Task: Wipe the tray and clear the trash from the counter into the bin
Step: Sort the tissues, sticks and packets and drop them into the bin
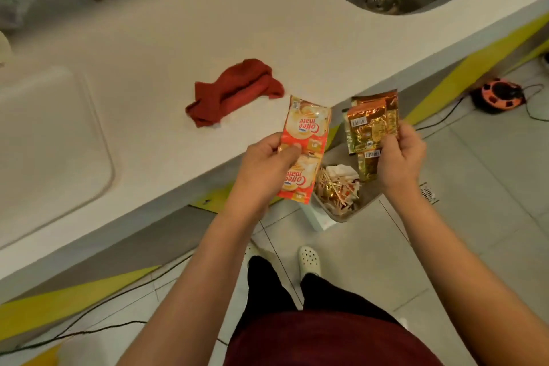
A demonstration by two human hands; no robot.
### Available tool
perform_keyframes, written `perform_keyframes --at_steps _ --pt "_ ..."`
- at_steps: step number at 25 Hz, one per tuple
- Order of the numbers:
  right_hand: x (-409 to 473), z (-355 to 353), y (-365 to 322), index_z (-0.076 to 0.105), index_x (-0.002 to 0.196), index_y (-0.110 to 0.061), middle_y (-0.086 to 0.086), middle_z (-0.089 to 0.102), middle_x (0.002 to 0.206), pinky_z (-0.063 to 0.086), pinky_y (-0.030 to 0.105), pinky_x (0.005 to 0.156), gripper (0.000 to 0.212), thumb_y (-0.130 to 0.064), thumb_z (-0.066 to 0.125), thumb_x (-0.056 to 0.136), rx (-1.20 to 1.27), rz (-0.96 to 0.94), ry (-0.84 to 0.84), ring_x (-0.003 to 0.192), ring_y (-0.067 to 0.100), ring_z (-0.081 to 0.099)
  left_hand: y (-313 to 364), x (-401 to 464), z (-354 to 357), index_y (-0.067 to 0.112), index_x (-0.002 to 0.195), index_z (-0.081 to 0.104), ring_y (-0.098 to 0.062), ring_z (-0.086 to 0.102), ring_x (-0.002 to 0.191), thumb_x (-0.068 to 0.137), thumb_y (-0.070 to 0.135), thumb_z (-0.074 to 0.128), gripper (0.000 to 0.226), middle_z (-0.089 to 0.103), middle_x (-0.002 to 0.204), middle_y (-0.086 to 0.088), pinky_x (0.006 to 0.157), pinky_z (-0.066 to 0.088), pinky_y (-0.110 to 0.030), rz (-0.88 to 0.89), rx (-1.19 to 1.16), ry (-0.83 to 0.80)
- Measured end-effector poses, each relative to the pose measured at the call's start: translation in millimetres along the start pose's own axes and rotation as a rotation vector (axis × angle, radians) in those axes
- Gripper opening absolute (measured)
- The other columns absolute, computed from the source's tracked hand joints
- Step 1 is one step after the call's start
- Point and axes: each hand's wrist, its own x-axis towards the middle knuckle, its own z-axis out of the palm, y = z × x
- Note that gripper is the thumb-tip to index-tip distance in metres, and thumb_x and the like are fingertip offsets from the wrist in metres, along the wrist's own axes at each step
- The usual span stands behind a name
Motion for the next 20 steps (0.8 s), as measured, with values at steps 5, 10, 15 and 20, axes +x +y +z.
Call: perform_keyframes --at_steps 5,10,15,20 --pt "-29.9 -47.2 80.8 0.058 0.093 -0.008 0.002 0.055 0.071 0.042 0.022 0.052 0.016 -0.004 0.042 0.090 -0.241 0.355 -0.110 0.060 0.013 0.051 -69.6 8.7 43.5 0.020 0.080 0.060 -0.010 0.060 0.058 0.091 0.004 0.050 0.022 0.064 0.073 0.001 0.055 0.047 -0.021 -0.299 0.117 -0.123" --pt "-35.3 -47.0 114.6 0.053 0.093 -0.010 0.009 0.056 0.090 0.038 0.028 0.070 0.014 -0.005 0.040 0.092 -0.406 0.608 -0.211 0.082 0.023 0.053 -113.2 34.0 66.0 0.011 0.096 0.055 -0.015 0.056 0.061 0.091 0.003 0.044 0.015 0.059 0.073 -0.003 0.055 0.043 -0.023 -0.488 0.287 -0.152" --pt "-6.8 -30.9 109.6 0.053 0.124 -0.010 0.009 0.058 0.122 0.047 0.036 0.091 0.034 -0.020 0.046 0.092 -0.344 0.634 -0.209 0.110 0.028 0.055 -102.4 61.6 89.3 0.008 0.123 0.053 -0.024 0.061 0.096 0.095 0.022 0.049 0.031 0.063 0.108 -0.010 0.085 0.048 -0.035 -0.547 0.194 -0.263" --pt "-9.6 -29.4 114.1 0.050 0.127 -0.007 0.015 0.058 0.121 0.043 0.027 0.079 0.036 -0.012 0.050 0.092 -0.385 0.598 -0.235 0.099 0.026 0.057 -111.9 65.3 75.2 0.015 0.125 0.053 -0.016 0.054 0.102 0.094 0.027 0.048 0.034 0.056 0.127 -0.001 0.080 0.042 -0.031 -0.530 0.376 -0.225"
